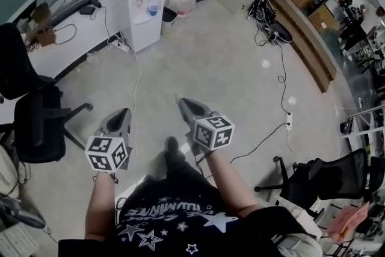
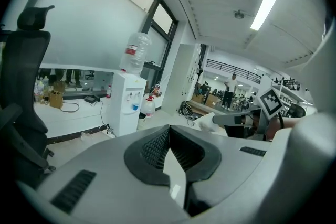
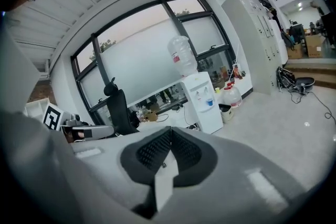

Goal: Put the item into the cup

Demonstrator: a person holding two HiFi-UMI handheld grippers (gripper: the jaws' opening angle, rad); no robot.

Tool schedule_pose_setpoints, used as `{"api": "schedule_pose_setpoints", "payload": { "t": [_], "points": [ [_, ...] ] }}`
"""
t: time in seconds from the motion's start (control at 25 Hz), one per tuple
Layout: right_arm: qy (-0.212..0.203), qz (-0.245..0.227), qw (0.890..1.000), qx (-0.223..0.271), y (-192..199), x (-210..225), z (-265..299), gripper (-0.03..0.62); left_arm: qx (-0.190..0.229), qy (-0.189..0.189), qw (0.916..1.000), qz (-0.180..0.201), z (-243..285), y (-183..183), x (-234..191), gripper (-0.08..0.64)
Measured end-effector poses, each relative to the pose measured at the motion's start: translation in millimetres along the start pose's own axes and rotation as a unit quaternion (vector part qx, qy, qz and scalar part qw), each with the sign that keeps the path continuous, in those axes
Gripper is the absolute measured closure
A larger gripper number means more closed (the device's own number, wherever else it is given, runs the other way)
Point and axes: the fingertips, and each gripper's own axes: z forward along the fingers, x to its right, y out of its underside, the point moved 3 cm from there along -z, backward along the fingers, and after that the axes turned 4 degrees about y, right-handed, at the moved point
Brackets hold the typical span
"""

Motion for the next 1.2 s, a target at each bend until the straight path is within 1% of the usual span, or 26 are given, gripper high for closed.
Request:
{"api": "schedule_pose_setpoints", "payload": {
  "t": [0.2,0.36,0.56,0.68,0.76,0.88,1.04,1.2],
  "points": [
    [-0.019,0.004,1.000,-0.013,-20.7,33.7,22.7,0.591,-0.010,-0.008,0.9999,0.000,46.5,-17.0,4.8,0.552],
    [-0.029,0.017,0.999,-0.014,-33.3,57.4,37.9,0.591,-0.011,-0.015,0.9998,0.003,77.7,-29.7,5.9,0.552],
    [-0.046,0.007,0.999,-0.013,-56.6,81.2,53.3,0.591,-0.013,-0.017,0.9997,0.010,118.7,-50.1,11.8,0.552],
    [-0.051,0.012,0.999,-0.015,-64.3,103.0,55.2,0.591,-0.017,-0.016,0.9995,0.021,139.8,-56.4,21.1,0.552],
    [-0.051,0.017,0.998,-0.017,-68.2,117.0,55.7,0.591,-0.018,-0.019,0.9995,0.019,151.6,-56.1,25.3,0.552],
    [-0.060,0.015,0.998,-0.017,-77.0,125.3,62.3,0.591,-0.022,-0.025,0.9994,0.012,162.3,-55.1,26.4,0.552],
    [-0.070,0.010,0.997,-0.022,-81.4,129.6,70.6,0.591,-0.026,-0.029,0.9991,0.015,165.7,-56.5,27.5,0.552],
    [-0.072,0.011,0.997,-0.032,-81.5,126.4,83.8,0.591,-0.023,-0.041,0.9989,0.003,162.1,-61.8,10.8,0.552]
  ]
}}
